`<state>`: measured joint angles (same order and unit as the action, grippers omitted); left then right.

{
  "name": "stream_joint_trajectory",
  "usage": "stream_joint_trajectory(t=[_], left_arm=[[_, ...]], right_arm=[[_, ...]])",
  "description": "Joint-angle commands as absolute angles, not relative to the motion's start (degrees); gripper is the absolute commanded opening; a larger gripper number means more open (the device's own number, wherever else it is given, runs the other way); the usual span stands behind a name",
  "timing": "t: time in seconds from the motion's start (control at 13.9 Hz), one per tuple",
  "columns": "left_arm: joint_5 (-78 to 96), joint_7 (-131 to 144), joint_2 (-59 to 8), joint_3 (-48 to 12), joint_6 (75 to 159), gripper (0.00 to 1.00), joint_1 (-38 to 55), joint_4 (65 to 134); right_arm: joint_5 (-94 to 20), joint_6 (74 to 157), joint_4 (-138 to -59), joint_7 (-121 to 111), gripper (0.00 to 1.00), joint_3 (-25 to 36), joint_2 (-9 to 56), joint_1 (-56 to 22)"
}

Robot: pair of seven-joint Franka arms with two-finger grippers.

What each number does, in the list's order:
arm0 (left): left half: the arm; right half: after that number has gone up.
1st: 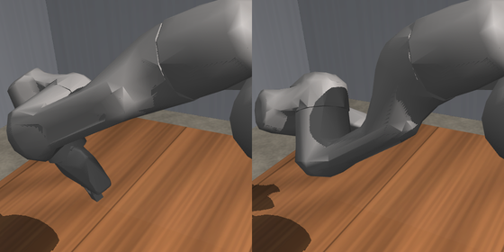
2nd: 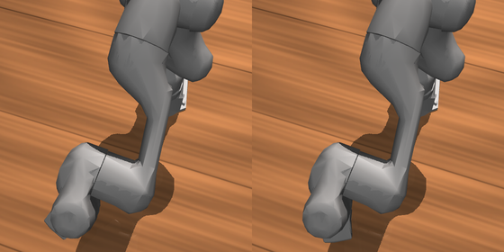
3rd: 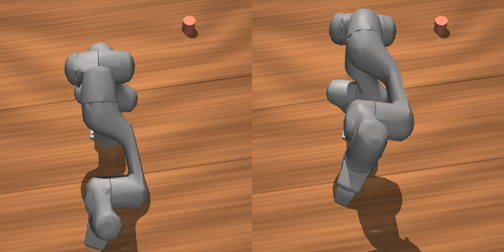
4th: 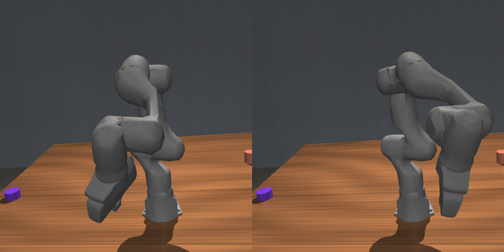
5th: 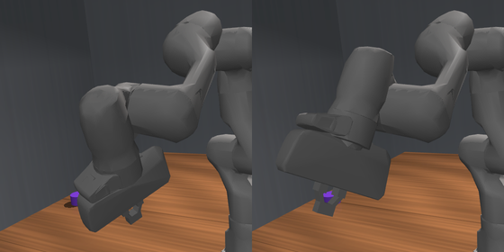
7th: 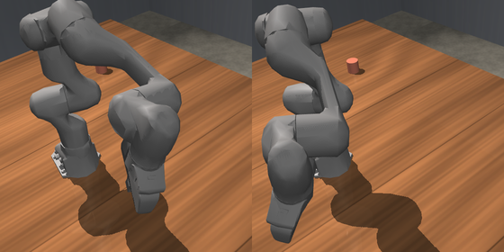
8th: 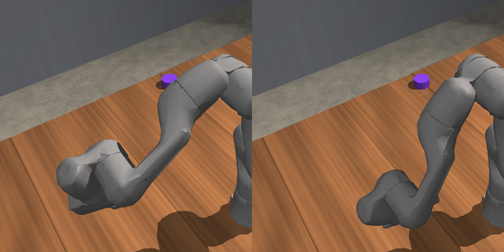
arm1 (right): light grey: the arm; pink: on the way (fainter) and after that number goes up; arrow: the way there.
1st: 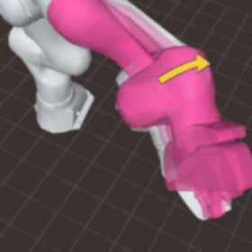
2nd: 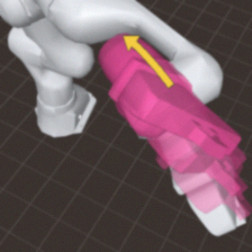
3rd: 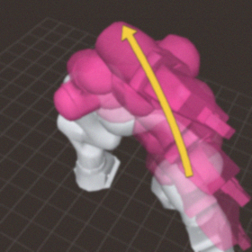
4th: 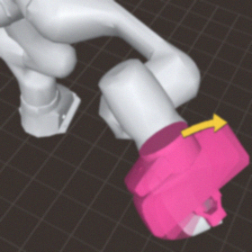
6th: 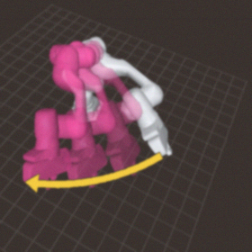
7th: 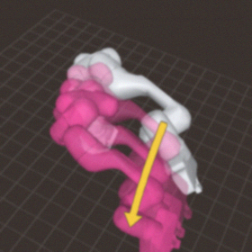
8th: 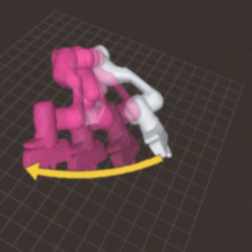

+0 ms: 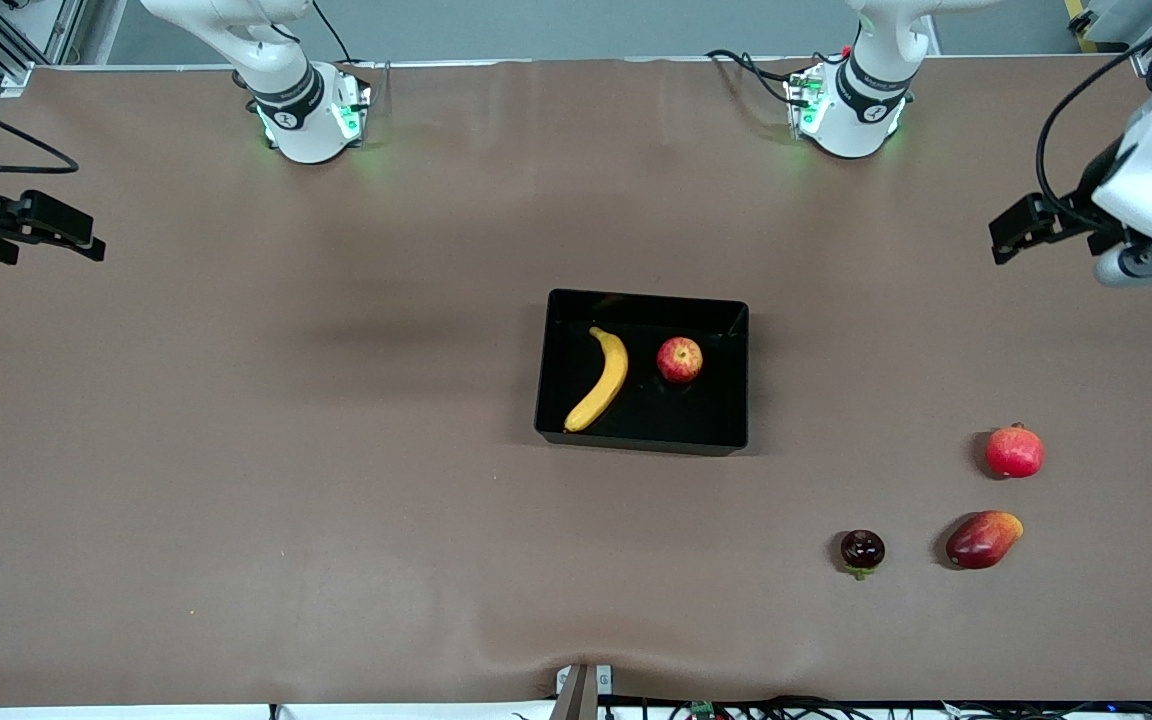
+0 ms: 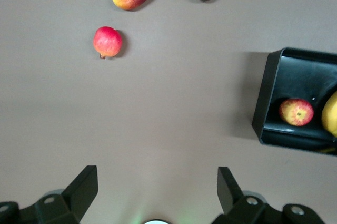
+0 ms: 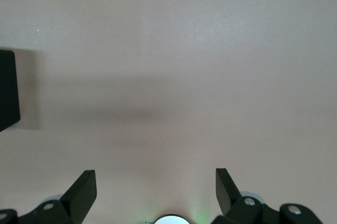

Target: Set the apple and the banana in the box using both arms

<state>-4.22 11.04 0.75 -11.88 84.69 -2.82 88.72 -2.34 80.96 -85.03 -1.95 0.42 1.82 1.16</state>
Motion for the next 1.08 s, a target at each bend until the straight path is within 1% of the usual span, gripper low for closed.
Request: stream_joint_trajectory(t=[0.0, 0.14, 0.36, 0.5, 0.65, 1.01], left_arm=[[-2.5, 9.8, 8.2, -11.0, 88.8, 1.0, -2.0, 98.2], [-2.0, 9.8, 9.7, -11.0, 89.1, 1.0, -2.2, 99.2], [-1.8, 9.4, 9.8, -10.6, 88.6, 1.0, -2.2, 98.8], [-0.2, 7.6, 9.5, -8.5, 88.2, 1.0, -2.0, 97.3], [-0.2, 4.3, 9.0, -8.3, 86.0, 1.0, -1.9, 95.5], [-0.2, 4.7, 9.0, -8.3, 85.4, 1.0, -2.2, 93.8]], right_arm=[[-2.9, 80.9, -84.6, -2.8, 1.0, 0.1, 1.8, 1.6], [-2.9, 80.9, -84.6, -2.9, 1.0, 0.1, 1.8, 1.6], [-2.8, 80.8, -84.8, -2.9, 1.0, 0.1, 1.8, 1.7], [-2.9, 80.8, -84.7, -2.9, 1.0, 0.1, 1.8, 1.6], [-2.9, 80.8, -84.8, -2.9, 1.0, 0.1, 1.8, 1.6], [-2.9, 80.7, -84.8, -2.9, 1.0, 0.1, 1.9, 1.6]])
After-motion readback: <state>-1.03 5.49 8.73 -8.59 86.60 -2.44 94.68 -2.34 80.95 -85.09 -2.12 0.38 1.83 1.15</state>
